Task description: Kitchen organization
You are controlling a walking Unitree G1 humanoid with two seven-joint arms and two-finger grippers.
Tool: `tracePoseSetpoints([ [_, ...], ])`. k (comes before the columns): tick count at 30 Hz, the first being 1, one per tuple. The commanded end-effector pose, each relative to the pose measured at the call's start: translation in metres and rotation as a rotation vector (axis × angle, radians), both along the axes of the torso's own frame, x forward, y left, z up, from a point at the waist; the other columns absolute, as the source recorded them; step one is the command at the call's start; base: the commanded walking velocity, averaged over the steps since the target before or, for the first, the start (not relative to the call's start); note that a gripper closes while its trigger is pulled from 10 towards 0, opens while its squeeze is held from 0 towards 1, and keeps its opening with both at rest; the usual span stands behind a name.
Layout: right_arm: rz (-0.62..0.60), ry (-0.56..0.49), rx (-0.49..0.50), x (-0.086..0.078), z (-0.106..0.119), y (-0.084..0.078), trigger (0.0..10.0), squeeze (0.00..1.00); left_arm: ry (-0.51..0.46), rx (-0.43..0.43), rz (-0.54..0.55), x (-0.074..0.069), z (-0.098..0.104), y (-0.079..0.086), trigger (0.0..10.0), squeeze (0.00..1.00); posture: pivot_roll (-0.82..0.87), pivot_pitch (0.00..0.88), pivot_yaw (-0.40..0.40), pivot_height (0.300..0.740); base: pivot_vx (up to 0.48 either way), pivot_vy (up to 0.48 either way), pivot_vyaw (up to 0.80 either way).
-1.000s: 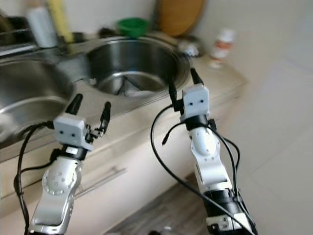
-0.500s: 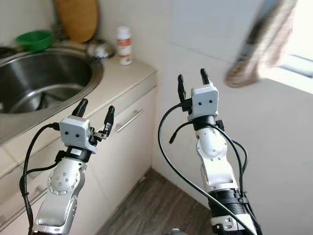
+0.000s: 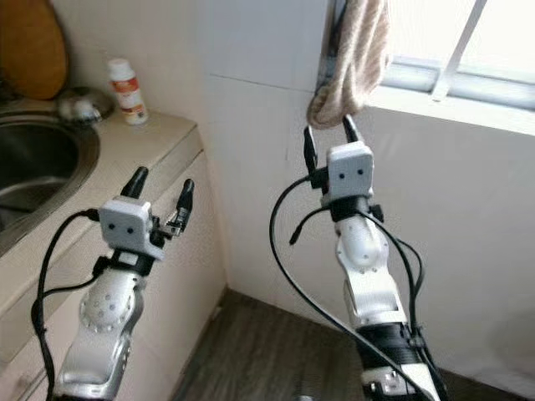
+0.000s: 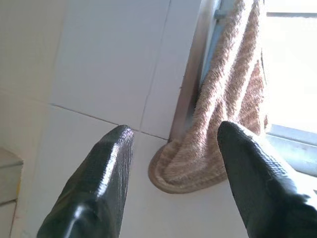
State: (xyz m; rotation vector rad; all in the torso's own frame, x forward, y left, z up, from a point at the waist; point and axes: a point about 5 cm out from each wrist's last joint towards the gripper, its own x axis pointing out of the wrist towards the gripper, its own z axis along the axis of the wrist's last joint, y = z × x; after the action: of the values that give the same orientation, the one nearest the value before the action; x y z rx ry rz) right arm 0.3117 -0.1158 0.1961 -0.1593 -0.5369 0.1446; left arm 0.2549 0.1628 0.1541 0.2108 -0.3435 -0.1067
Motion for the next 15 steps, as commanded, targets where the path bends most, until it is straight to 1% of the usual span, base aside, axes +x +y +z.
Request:
tracePoseSetpoints([
  [1,-0.048,-0.022,-0.002,0.0,0.005,-0.01,10.0,0.0,-0.001,-0.001,-0.023,0.001,0.001,-0.006,10.0,0.0,0.0,0.0,-0.021,0.74,0.0,-0.307,-0.8],
  [2,-0.069,-0.024,-0.001,0.001,0.006,-0.012,10.0,0.0,0.0,-0.001,-0.023,0.001,0.001,-0.006,10.0,0.0,0.0,0.0,-0.02,0.74,0.0,0.48,-0.8],
  [7,-0.139,-0.029,0.018,0.004,0.008,-0.021,10.0,0.0,0.0,0.005,-0.025,0.002,0.001,-0.005,10.0,0.0,0.01,0.0,-0.02,0.74,0.0,0.0,-0.8],
  [14,-0.157,-0.025,0.027,0.005,0.008,-0.022,10.0,0.0,-0.002,0.002,-0.025,0.002,0.002,-0.005,10.0,0.0,0.01,0.0,-0.019,0.74,0.0,-0.48,-0.8],
  [15,-0.165,-0.019,0.033,0.005,0.007,-0.023,10.0,0.0,-0.002,0.003,-0.024,0.002,0.002,-0.005,10.0,0.0,0.01,0.0,-0.019,0.74,0.0,0.0,-0.8],
])
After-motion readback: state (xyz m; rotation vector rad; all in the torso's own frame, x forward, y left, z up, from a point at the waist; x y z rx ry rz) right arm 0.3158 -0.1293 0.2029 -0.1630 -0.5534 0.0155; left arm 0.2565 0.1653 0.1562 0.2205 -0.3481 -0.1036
